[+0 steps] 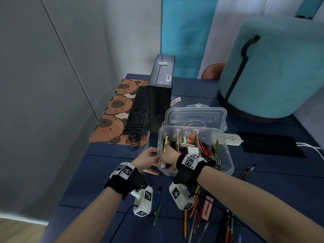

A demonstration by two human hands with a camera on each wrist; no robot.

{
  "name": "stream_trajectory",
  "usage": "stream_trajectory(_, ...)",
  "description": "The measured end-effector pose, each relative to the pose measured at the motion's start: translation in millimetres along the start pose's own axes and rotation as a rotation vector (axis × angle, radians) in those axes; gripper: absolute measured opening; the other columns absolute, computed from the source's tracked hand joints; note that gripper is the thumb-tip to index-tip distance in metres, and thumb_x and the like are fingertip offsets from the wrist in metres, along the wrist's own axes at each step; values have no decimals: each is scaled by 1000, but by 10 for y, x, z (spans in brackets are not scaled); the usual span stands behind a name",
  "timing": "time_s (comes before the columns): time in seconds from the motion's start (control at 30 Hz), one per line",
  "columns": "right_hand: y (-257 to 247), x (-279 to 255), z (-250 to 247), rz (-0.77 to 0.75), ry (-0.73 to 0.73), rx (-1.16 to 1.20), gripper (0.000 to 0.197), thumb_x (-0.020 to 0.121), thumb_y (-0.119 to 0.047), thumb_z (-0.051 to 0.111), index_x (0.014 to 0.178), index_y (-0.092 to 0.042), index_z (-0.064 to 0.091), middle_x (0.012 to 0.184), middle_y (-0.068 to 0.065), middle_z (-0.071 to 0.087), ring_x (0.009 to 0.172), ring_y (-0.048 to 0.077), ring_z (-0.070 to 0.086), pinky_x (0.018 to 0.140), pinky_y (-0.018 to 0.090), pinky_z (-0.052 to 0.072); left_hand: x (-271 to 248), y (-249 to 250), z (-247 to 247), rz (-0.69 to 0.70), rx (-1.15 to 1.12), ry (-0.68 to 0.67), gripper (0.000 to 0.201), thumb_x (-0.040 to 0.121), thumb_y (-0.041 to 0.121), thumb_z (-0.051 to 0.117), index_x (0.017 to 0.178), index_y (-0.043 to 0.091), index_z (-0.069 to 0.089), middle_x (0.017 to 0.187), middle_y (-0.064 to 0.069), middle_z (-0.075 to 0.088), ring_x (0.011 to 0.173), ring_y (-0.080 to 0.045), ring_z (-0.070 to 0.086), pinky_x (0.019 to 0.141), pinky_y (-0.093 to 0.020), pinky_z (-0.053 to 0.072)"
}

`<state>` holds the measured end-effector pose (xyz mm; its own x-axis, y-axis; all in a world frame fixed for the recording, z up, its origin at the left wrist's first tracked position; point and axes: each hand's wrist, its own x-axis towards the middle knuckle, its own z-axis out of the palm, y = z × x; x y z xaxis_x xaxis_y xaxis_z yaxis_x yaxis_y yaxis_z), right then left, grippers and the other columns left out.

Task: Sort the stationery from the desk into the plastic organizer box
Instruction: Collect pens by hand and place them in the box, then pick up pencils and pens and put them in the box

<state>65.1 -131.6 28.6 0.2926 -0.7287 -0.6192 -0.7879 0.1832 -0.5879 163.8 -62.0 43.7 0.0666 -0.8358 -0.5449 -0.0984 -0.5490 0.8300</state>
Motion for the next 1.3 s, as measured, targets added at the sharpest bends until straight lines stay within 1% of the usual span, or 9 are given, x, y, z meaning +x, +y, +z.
stream_trajectory(0.07,0,-34,-5,-15,36,35,63,96,-17,49,149,-6,18,132,20,53,117,33,57,95,42,50,0,-1,5,-1,7,3,27,99,15,50,125,13,46,100,-8,60,88,-20,64,71,-44,59)
stream_trajectory(0.23,-11,-224,-70,-117,-42,282,39,98,-10,41,133,6,46,137,26,49,124,40,50,105,46,42,17,-34,18,8,14,-4,28,99,19,49,127,14,46,97,-6,64,84,-21,67,70,-40,60)
stream_trajectory(0.4,4,-488,-234,-163,-13,561,45,104,-25,33,145,-7,34,148,13,37,135,29,37,107,38,34,52,-110,58,3,192,130,38,97,29,52,132,15,44,117,-12,61,95,-28,65,75,-42,58)
stream_trajectory(0.5,226,-637,-298,-184,-56,636,34,101,-27,43,127,-6,53,126,17,56,111,26,55,92,37,47,24,-135,224,215,580,495,49,94,30,56,136,12,41,133,-18,48,120,-37,48,96,-45,43)
stream_trajectory(0.6,570,-896,-556,-260,4,793,26,100,-21,49,115,-3,59,93,11,65,79,22,63,74,33,54,-133,-19,562,576,783,636,39,91,24,56,129,14,50,122,-13,51,110,-35,49,90,-46,41)
stream_trajectory(0.87,2139,-1151,-1554,17,461,1191,20,97,-15,48,81,-7,58,68,10,54,56,19,53,62,33,51,-340,-39,1670,1117,973,183,20,91,23,46,101,16,61,91,1,57,78,-15,57,67,-28,47)
stream_trajectory(0.93,2553,-1100,-1655,185,520,1269,24,95,-8,47,71,-7,52,61,7,44,51,17,41,71,33,44,-311,-117,1922,1053,1017,27,16,91,23,48,97,16,61,90,1,61,79,-17,60,68,-33,51)
stream_trajectory(1.13,3204,-899,-1663,359,403,971,37,91,1,43,59,-13,32,42,2,26,32,10,25,38,13,23,-161,-331,2318,592,1225,-150,18,94,22,43,103,17,58,107,-3,60,100,-26,60,83,-40,48)
stream_trajectory(1.3,3237,-516,-1654,376,308,440,27,84,-32,60,71,-10,50,57,7,51,48,20,49,47,23,35,-78,-482,2303,435,1296,-133,20,95,19,40,104,14,56,110,-8,60,101,-31,59,80,-40,47)
